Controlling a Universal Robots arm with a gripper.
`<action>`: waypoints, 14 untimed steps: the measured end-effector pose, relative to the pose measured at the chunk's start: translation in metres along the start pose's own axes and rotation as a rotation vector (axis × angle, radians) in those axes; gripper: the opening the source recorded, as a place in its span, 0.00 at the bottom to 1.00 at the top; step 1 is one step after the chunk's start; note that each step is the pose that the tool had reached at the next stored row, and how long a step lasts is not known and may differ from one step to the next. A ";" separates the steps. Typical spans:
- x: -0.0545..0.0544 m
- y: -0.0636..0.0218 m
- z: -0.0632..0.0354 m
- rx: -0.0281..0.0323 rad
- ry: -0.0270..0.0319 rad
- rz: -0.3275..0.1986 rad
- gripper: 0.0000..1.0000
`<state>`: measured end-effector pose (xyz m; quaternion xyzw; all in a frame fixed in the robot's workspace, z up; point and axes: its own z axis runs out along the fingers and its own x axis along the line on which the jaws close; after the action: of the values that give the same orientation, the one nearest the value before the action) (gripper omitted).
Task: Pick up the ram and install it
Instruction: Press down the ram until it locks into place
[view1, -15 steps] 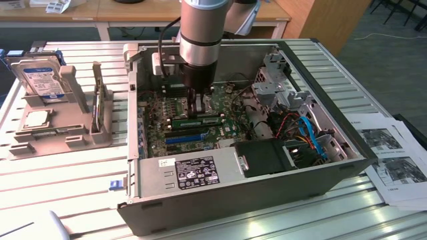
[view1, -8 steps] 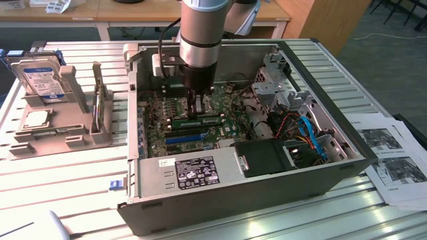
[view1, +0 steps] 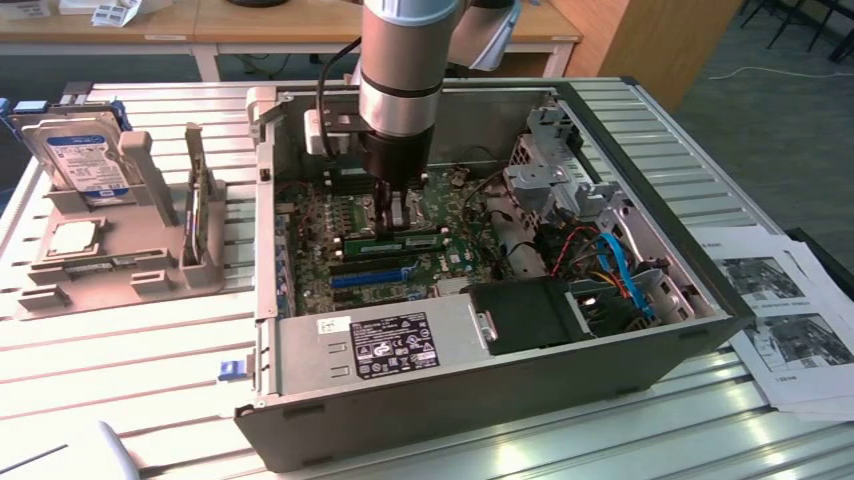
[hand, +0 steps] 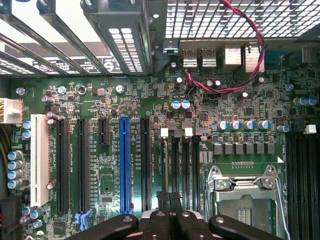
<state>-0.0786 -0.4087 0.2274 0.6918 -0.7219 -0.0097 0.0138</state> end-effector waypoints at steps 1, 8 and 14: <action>0.000 0.0000 0.0000 0.0000 -0.0001 0.000 0.10; 0.000 0.0000 0.0009 0.0001 -0.0002 0.000 0.10; 0.000 0.0000 0.0018 0.0001 -0.0002 0.000 0.10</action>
<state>-0.0786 -0.4087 0.2256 0.6918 -0.7219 -0.0098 0.0138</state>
